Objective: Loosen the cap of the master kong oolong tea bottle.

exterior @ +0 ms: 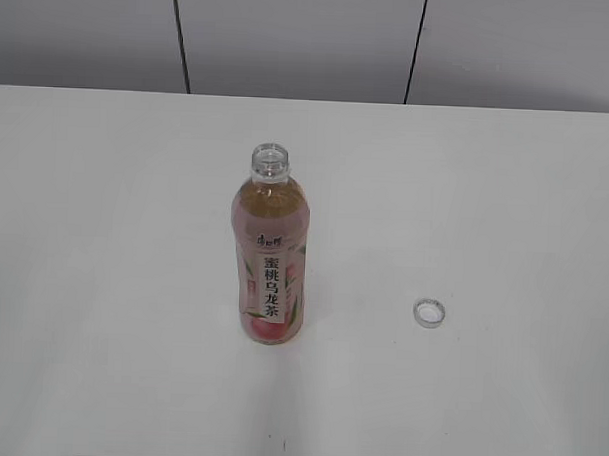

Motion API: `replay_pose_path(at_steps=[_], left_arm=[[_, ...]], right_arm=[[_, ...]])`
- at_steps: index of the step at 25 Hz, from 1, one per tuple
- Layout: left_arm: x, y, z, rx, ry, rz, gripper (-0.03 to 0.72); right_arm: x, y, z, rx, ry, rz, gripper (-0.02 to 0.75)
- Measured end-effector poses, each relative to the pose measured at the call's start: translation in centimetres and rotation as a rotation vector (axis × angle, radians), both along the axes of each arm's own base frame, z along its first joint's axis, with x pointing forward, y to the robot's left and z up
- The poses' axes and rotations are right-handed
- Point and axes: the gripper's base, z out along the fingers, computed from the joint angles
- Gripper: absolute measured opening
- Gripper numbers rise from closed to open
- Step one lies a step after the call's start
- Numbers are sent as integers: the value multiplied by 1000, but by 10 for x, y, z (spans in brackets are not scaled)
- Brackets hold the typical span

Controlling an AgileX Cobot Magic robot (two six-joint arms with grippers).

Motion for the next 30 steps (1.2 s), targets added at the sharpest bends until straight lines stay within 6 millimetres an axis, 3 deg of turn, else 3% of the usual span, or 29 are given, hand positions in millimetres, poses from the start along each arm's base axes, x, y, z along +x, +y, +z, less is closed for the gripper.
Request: replay_pose_path(at_steps=[23,30], left_arm=[[-2,2,0,-2,-15,3,552],[-8,3,-1,-14,-48,136,542]], right_arm=[[0,0,0,0,0,0,565],[0,0,0,0,0,0,565]])
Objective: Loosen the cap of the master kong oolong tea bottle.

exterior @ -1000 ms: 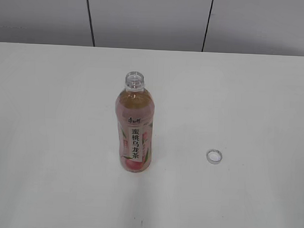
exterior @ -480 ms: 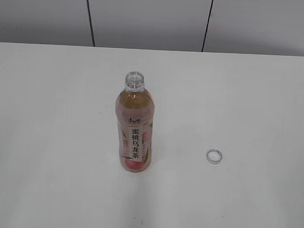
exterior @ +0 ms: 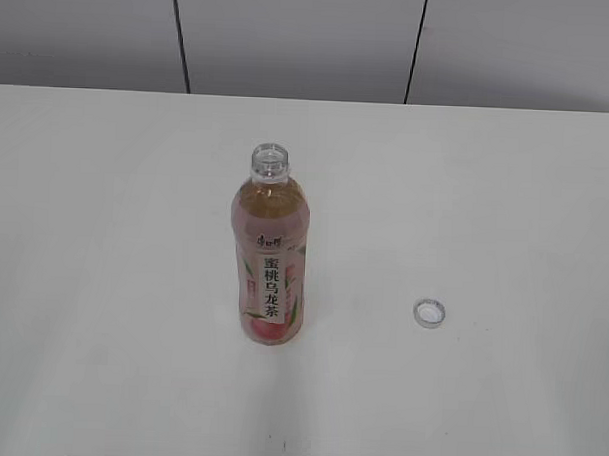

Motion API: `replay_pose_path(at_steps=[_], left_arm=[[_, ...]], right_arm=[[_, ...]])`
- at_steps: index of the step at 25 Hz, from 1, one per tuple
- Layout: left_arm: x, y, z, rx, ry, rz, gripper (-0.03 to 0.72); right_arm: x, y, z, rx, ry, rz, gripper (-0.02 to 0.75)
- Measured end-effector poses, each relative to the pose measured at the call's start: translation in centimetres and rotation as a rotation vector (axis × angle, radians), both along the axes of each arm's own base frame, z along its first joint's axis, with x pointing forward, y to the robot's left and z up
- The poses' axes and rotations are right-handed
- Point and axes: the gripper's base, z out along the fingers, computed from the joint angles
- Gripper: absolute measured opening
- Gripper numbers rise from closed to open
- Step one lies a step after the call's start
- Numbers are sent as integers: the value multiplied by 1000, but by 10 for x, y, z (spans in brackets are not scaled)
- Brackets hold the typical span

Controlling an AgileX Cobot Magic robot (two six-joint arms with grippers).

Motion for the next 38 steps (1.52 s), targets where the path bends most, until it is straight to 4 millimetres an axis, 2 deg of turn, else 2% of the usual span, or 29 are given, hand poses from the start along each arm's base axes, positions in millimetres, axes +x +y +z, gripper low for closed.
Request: replay_pose_path(at_steps=[9,21,38], left_arm=[[-4,-1,0,-6,-23,161,512],[-4,-1,0,-5,-23,183,509],[-3,-2,0,-4,-23,275,509]], right_arm=[[0,0,0,0,0,-24,565],[0,3,0,0,0,-362,565],[0,4,0,0,0,-397,565]])
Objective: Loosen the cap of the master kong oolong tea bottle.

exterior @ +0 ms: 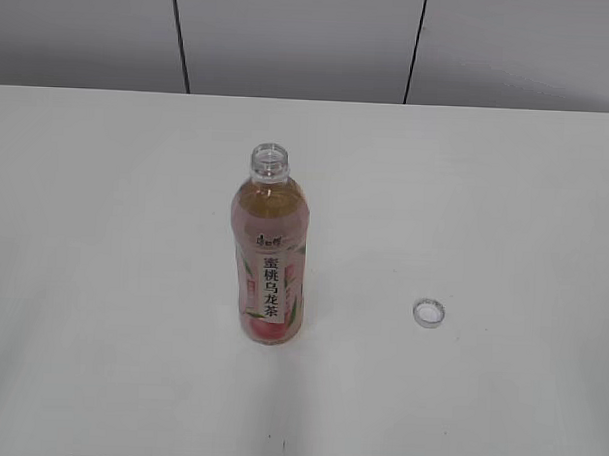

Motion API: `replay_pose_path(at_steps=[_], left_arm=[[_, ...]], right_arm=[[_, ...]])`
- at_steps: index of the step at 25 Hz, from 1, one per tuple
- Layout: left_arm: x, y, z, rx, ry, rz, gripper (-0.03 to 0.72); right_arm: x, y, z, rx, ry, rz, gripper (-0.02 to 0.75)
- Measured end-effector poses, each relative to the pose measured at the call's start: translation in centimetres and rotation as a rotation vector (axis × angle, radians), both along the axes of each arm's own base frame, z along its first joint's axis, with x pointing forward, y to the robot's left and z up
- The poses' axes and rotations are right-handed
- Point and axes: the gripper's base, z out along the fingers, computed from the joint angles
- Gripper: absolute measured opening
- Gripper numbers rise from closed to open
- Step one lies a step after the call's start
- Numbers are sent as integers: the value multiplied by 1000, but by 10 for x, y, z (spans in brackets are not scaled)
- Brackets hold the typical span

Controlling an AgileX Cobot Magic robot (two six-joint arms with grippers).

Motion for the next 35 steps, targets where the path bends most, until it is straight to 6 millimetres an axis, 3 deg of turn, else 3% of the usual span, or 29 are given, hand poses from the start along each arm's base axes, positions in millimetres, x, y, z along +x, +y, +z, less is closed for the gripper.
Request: replay_pose_path(at_steps=[35], left_arm=[[0,0,0,0,0,7,507]], right_arm=[[0,-4,0,-45,-4,-30,565]])
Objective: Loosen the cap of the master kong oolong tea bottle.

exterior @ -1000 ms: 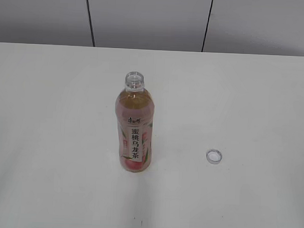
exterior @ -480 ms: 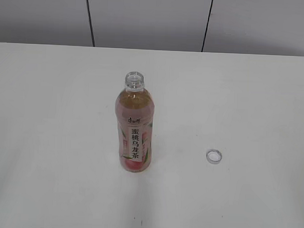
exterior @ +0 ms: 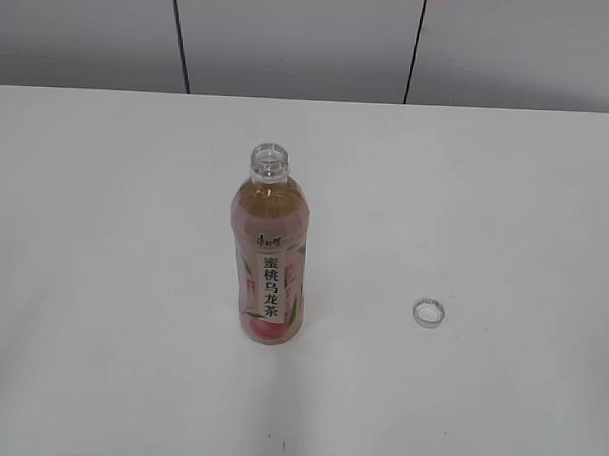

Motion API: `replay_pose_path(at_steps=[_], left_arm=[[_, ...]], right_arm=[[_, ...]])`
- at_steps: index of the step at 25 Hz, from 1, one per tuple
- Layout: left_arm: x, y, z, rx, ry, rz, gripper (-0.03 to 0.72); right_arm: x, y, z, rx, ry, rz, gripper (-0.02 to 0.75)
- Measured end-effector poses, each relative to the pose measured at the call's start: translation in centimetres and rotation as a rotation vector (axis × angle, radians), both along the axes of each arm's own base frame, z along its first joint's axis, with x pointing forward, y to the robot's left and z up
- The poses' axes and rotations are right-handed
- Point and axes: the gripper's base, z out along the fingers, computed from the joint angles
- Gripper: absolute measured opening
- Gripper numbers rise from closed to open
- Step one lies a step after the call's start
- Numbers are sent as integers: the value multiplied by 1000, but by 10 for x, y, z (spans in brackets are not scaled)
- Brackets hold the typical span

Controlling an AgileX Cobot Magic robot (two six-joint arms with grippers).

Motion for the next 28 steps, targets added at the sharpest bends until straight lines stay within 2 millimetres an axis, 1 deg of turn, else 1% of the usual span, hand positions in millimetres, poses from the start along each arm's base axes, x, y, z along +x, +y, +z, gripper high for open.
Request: replay_pose_path(at_steps=[14,22,28], left_arm=[[0,0,0,0,0,0,489],[0,0,0,0,0,0,484],[0,0,0,0,0,0,477]], right_arm=[[0,0,0,0,0,-1,565],[0,1,0,0,0,-71,565],[0,1,0,0,0,-78,565]])
